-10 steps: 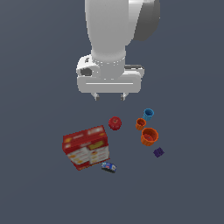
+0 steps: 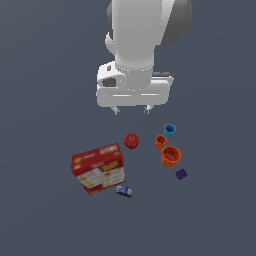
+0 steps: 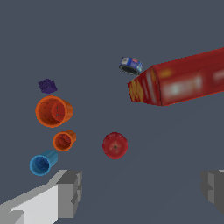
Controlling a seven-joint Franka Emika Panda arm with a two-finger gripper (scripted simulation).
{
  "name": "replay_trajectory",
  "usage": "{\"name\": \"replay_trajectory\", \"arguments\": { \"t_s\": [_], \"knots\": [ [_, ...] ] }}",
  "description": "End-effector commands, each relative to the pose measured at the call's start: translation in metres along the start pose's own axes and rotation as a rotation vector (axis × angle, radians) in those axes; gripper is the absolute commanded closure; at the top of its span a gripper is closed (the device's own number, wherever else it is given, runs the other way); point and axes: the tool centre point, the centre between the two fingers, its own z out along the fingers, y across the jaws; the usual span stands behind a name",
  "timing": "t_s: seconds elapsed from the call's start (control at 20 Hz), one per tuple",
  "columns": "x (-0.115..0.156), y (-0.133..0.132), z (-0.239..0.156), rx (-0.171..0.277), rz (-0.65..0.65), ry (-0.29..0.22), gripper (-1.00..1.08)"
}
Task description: Pick up a designated object from a clutter of objects.
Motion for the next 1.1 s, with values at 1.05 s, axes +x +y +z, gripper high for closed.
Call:
{"name": "replay_trajectory", "arguments": {
  "t_s": [1.05],
  "knots": [
    [0.004,-0.075,0.099,0.011,0.114,0.010,-0.92]
  ]
}}
